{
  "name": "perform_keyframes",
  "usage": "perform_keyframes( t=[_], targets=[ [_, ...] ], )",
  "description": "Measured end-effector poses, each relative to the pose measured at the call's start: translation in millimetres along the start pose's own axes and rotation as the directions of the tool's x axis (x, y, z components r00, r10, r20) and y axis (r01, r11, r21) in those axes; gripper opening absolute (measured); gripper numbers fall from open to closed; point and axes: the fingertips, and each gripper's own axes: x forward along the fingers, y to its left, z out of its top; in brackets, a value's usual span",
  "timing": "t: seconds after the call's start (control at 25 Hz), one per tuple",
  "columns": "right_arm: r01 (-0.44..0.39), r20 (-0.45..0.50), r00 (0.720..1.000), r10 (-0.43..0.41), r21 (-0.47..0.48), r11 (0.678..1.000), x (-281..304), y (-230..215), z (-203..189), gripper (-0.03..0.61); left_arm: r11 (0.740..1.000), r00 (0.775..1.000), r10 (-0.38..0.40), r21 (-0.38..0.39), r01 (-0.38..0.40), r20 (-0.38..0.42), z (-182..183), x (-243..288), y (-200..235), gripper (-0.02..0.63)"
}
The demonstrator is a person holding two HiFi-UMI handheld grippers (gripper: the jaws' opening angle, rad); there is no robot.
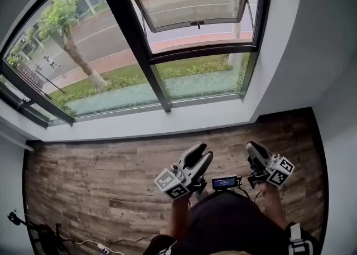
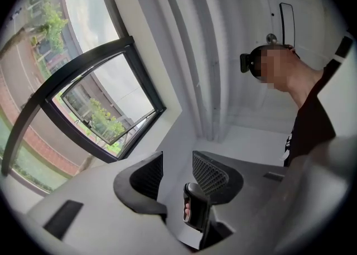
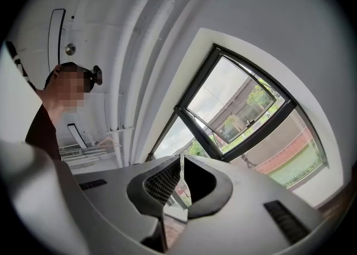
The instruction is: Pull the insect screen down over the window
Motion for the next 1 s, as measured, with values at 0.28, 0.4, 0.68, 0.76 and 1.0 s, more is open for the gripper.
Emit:
perform_keyframes(
  t=[0.28, 0.4, 0.68, 0.76, 1.0],
  targets=[
    [-0.039, -0.016, 0.999, 0.039, 0.008, 0.999, 32, 24, -14, 0.008, 0.997, 0.996, 0.078, 0.02, -0.078, -0.033, 8, -17, 13, 0.16],
    [-0.036, -0.025, 0.999, 0.036, 0.0, 0.999, 41, 29, -18, 0.008, 0.997, 0.995, 0.08, 0.019, -0.079, -0.053, 13, -20, 14, 0.16],
    [-0.05, -0.074, 0.996, 0.051, 0.013, 0.999, 73, 26, -44, 0.008, 0.998, 0.998, 0.05, -0.023, -0.051, -0.04, 29, -25, 34, 0.16],
    [-0.055, -0.08, 0.995, 0.054, -0.002, 0.999, 79, 25, -42, 0.008, 0.996, 0.998, 0.055, -0.063, -0.056, -0.031, 29, -22, 42, 0.158],
    [-0.042, -0.076, 0.996, 0.043, 0.015, 0.999, 87, -2, -41, 0.008, 0.987, 0.995, 0.073, -0.14, -0.082, -0.07, 20, -5, 64, 0.158]
  ],
)
